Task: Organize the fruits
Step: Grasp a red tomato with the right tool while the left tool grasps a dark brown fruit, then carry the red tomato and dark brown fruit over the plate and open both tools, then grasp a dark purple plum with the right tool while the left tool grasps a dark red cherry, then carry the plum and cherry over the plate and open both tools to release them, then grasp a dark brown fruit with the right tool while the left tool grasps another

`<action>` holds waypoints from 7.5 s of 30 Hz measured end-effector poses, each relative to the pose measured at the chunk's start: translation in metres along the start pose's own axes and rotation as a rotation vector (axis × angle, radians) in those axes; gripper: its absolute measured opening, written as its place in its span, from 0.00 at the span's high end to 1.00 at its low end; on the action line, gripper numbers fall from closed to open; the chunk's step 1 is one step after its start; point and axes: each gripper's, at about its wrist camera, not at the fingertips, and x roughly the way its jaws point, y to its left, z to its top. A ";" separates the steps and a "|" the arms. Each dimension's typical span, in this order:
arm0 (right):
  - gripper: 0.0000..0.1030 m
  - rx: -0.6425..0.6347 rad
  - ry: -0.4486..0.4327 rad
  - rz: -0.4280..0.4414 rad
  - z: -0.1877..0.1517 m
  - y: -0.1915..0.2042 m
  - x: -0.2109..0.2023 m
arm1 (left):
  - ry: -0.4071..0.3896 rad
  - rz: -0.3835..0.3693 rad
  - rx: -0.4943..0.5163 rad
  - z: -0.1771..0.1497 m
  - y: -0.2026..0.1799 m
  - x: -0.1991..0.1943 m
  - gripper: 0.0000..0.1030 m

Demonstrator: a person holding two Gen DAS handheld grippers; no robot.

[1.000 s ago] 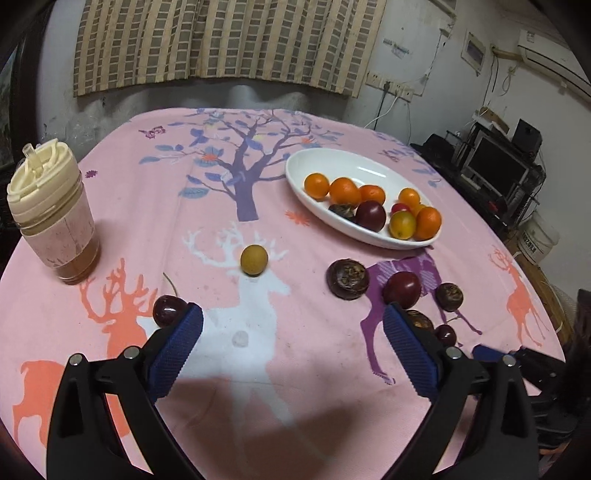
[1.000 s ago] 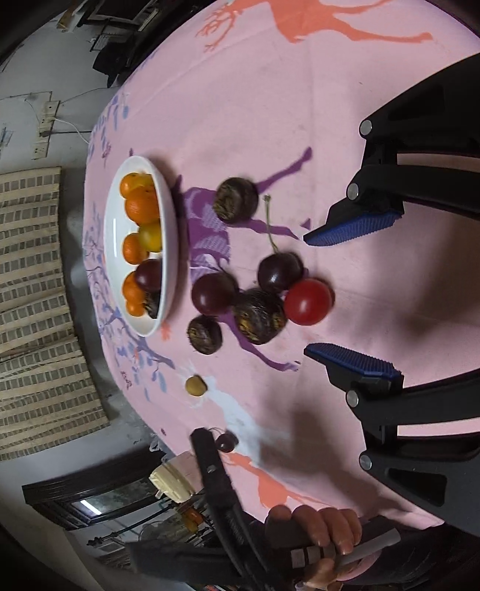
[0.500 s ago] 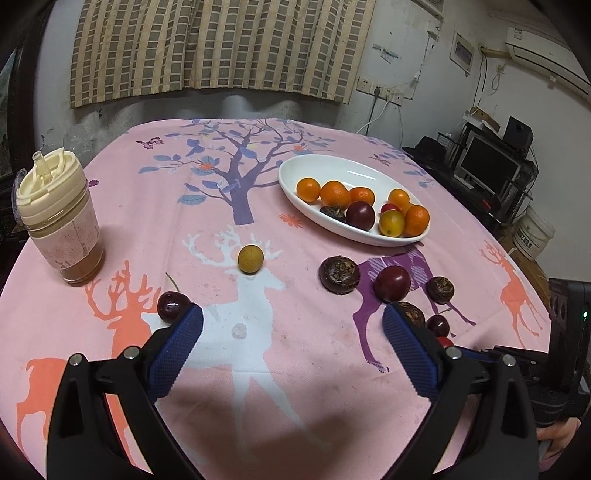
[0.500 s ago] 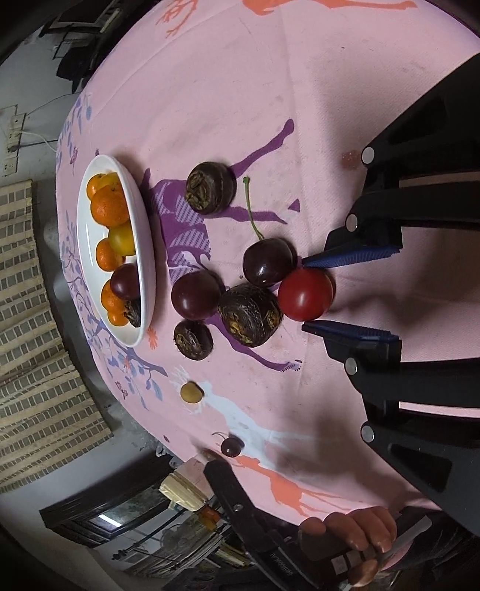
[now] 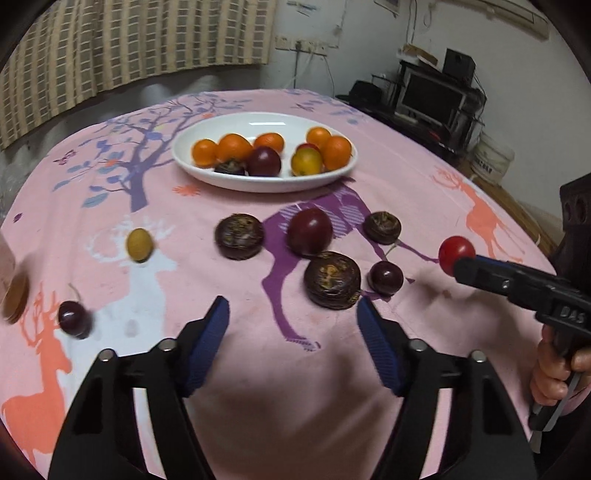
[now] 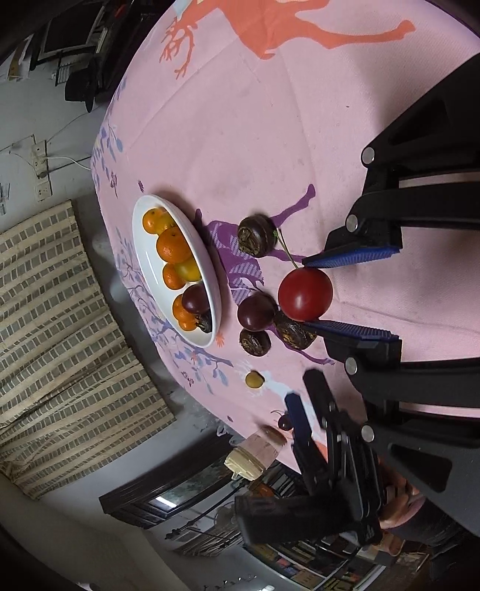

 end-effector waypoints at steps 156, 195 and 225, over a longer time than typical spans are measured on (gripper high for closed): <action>0.63 -0.279 -0.074 -0.014 0.111 0.042 0.077 | -0.069 0.234 -0.101 0.064 0.088 -0.032 0.71; 0.41 -0.280 -0.083 -0.033 0.137 0.020 0.075 | -0.122 0.305 -0.133 0.129 0.032 0.026 0.05; 0.49 -0.326 0.205 -0.242 0.047 -0.006 0.088 | -0.126 0.371 -0.326 0.038 0.079 -0.022 0.05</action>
